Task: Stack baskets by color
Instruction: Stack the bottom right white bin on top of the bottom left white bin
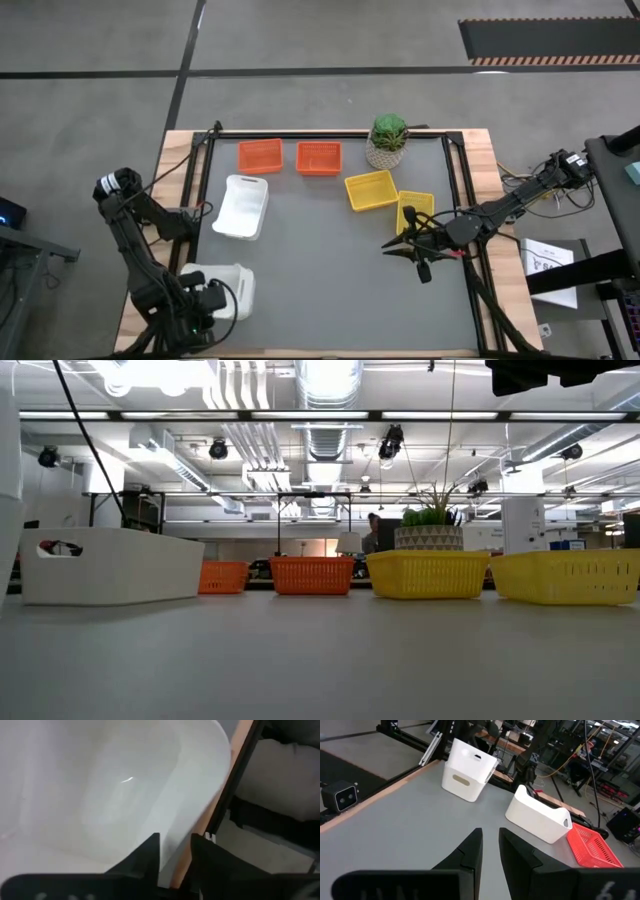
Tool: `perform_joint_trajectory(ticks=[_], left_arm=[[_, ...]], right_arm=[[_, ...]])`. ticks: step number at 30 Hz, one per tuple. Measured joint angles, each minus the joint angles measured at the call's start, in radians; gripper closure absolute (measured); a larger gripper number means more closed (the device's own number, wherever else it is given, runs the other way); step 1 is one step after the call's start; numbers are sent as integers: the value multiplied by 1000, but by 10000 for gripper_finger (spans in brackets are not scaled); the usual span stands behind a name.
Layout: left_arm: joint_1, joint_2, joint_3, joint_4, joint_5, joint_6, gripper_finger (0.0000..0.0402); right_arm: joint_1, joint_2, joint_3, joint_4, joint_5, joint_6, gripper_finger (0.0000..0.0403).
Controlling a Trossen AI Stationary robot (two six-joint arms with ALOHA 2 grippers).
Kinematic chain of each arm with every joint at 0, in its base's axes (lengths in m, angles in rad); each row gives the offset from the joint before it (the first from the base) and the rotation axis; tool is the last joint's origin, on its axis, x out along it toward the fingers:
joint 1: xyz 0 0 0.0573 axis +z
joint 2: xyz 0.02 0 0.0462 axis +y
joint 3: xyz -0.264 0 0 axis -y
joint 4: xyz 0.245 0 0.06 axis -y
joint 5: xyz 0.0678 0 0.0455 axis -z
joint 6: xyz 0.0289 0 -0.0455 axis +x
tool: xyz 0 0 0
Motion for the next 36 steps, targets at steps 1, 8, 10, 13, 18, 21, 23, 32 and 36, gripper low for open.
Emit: perform_joint_trajectory(ticks=[1, 8, 10, 13, 18, 21, 23, 32, 36], left_arm=[[2, 1, -1, 0, 0, 0, 300], [5, -23, 26, 1, 11, 50, 268], [5, -36, 39, 2, 15, 53, 268], [13, -67, 53, 2, 20, 45, 268], [62, -108, 66, 1, -154, 76, 274], [101, -116, 65, -5, -423, 147, 299], [119, -103, 56, -5, -574, 200, 328], [126, -22, -39, 102, -598, 410, 398], [126, -6, -119, 157, -569, 355, 400]], right_arm=[[0, 0, 0, 0, 0, 0, 346], [0, 0, 0, 0, 0, 1, 346], [0, 0, 0, 0, 0, 1, 346], [0, 0, 0, 0, 0, 1, 346], [0, 0, 0, 0, 0, 1, 346], [0, 0, 0, 0, 0, 1, 346], [0, 0, 0, 0, 0, 1, 346], [0, 0, 0, -5, 0, 1, 346], [0, 0, 0, -7, 0, 2, 346]])
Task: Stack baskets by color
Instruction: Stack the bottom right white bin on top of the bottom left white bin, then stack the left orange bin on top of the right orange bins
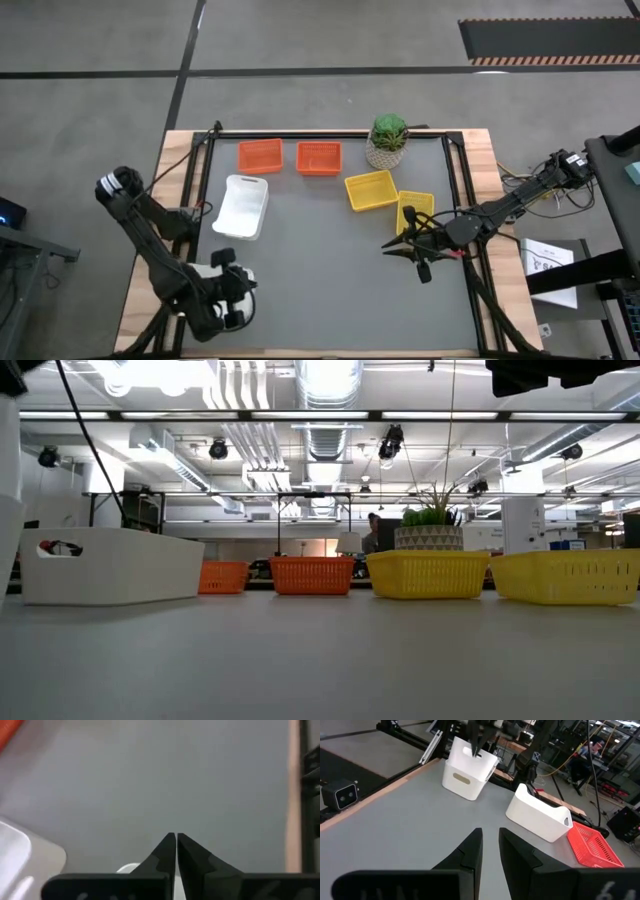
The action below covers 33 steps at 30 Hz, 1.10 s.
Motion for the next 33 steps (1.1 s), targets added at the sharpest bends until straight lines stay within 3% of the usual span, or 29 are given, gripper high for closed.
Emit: perform_joint_trajectory(ticks=[4, 8, 11, 24, 33], left_arm=[[5, -10, -56, 62, 76, -62, 401], [-1, -24, -31, 47, 150, -69, 401], [0, -38, -21, 58, 61, -65, 401], [13, -26, -53, 68, 43, -12, 402], [195, -26, -24, 71, 28, 145, 402]], right_arm=[[0, 0, 0, 0, 0, 1, 346], [0, 0, 0, 0, 0, 3, 346], [0, 0, 0, 0, 0, 3, 346], [0, 0, 0, -4, 0, 3, 346], [0, 0, 0, -4, 0, 3, 346]])
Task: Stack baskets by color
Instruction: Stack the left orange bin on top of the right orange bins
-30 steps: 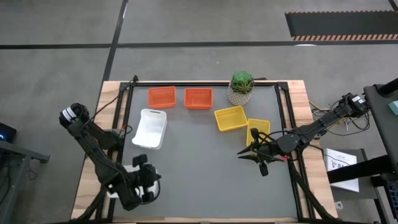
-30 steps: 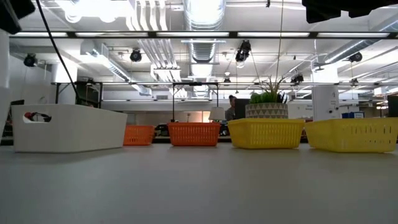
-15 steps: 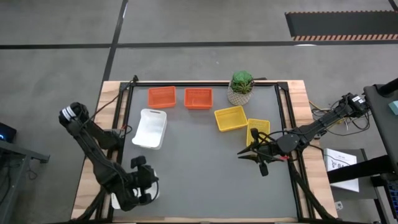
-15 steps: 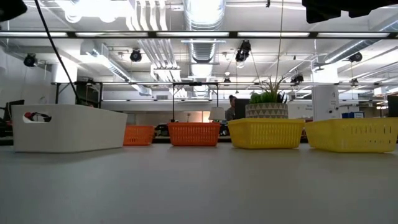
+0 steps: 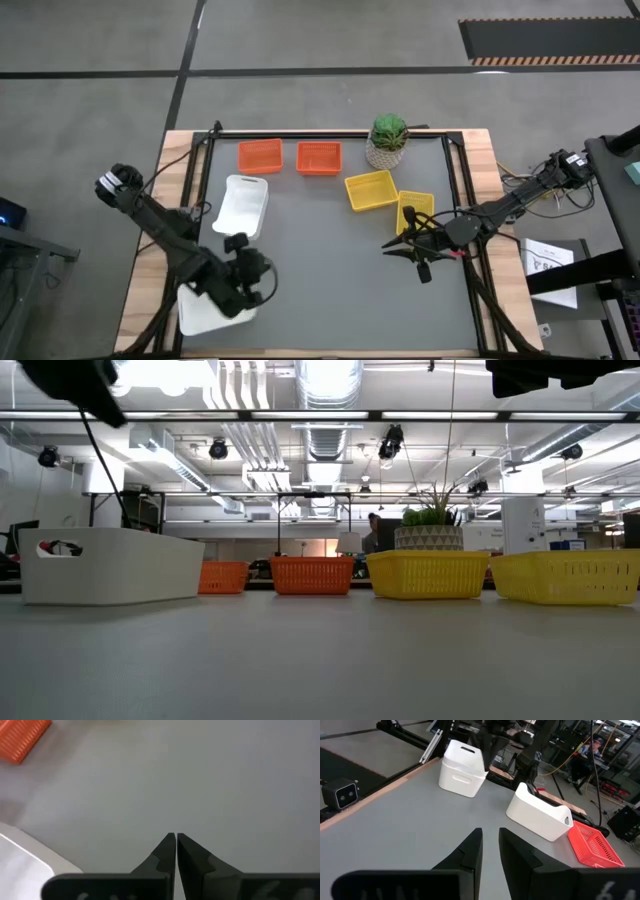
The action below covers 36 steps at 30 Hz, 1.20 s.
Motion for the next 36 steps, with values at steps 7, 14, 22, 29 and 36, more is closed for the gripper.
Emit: perform_joint_trajectory(ticks=[7, 14, 22, 29, 36], left_arm=[[207, 0, 40, 10, 89, 279, 402], [364, -1, -4, 304, 240, 800, 401], [509, -2, -74, 601, 352, 1174, 401], [644, -11, -85, 600, 360, 1232, 401], [675, -71, -87, 625, 417, 1349, 401]], right_arm=[[0, 0, 0, -15, 0, 0, 346], [-2, 0, 0, -18, 57, 47, 346], [-55, 1, 0, -9, 184, 139, 346], [-193, 30, 42, -22, 177, 167, 347], [-371, 129, 149, -55, -5, 92, 369]])
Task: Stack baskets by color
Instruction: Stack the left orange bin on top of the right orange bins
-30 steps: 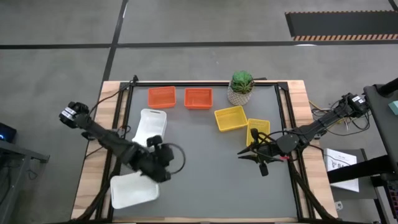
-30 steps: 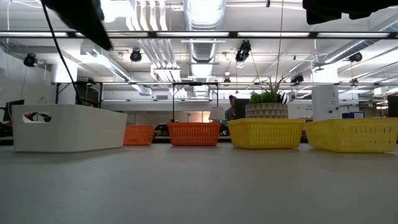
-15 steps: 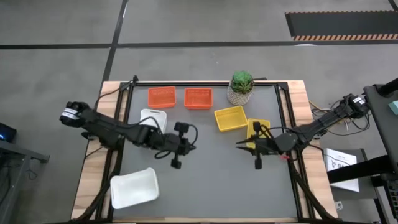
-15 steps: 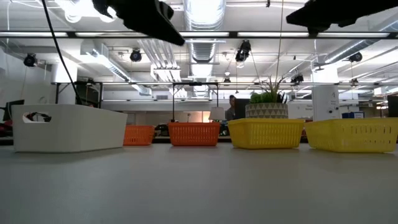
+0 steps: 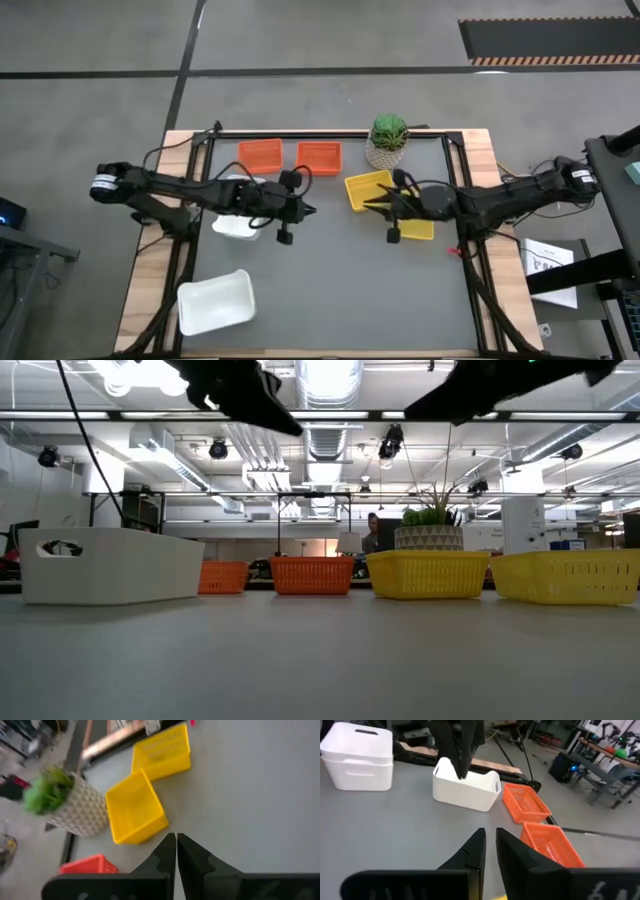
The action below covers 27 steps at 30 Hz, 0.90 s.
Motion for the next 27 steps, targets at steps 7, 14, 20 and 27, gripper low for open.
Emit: perform_joint_trajectory(ticks=[7, 14, 20, 27], left_arm=[[0, -163, -109, 77, -1, 25, 401], [4, -379, -331, 348, -17, 91, 401], [4, -548, -423, 399, -45, 110, 401], [4, -698, -485, 414, -69, 85, 401]], right_arm=[[-167, 160, 166, -70, -167, -51, 389], [-272, 369, 378, -145, -271, -121, 394], [-341, 577, 620, -251, -342, -173, 394], [-403, 802, 884, -315, -373, -223, 394]])
